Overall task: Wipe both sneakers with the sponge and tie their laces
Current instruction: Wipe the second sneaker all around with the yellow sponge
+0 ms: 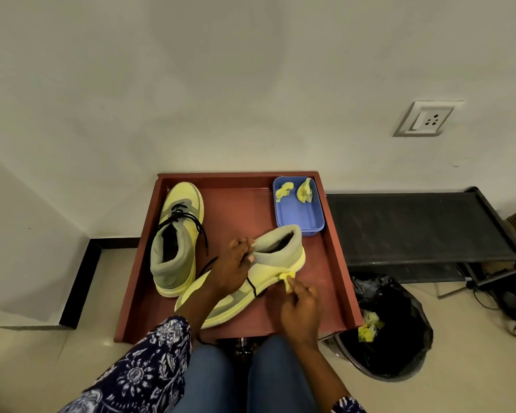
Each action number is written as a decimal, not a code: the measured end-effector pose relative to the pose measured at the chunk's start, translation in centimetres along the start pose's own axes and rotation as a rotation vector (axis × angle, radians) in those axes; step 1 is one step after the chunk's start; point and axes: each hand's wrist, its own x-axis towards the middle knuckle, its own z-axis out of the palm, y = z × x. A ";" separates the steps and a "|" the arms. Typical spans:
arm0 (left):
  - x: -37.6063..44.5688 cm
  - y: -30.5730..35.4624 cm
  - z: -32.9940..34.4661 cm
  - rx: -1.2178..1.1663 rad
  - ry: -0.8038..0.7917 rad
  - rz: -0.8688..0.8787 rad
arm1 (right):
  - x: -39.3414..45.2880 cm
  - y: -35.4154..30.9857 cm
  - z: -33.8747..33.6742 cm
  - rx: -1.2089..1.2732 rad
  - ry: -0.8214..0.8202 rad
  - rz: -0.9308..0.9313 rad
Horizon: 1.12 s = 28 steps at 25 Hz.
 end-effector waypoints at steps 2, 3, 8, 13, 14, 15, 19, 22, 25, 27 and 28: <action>-0.6 -0.1 0.7 0.028 -0.042 0.039 | 0.7 0.6 -1.4 -0.021 0.020 0.104; -1.0 -0.2 0.9 0.046 -0.060 0.063 | 1.1 0.8 -2.0 -0.031 0.032 0.132; -2.3 -1.0 0.5 0.122 -0.136 0.158 | 2.4 2.1 -3.7 -0.058 0.038 0.165; -3.7 -1.6 -0.4 0.188 -0.168 0.198 | 2.4 2.1 -4.1 -0.048 -0.054 0.205; -3.9 -1.8 -0.6 0.194 -0.171 0.205 | 2.3 2.0 -4.1 -0.042 -0.064 0.205; -4.2 -1.8 -0.8 0.195 -0.169 0.218 | 2.3 2.0 -4.2 -0.033 -0.073 0.208; -4.9 -0.9 -0.9 0.181 -0.106 0.214 | 2.4 2.2 -4.4 0.068 -0.088 0.278; -5.0 1.1 0.7 0.223 0.104 0.224 | 2.3 2.3 -4.4 0.085 -0.097 0.286; -4.6 3.9 3.8 0.237 0.243 0.166 | 1.8 2.3 -4.4 0.102 -0.064 0.276; -4.1 5.5 5.6 0.189 0.222 0.068 | 1.5 2.4 -4.5 0.141 -0.028 0.261; -3.8 6.0 6.3 0.189 0.214 0.023 | 1.3 2.4 -4.7 0.160 -0.022 0.251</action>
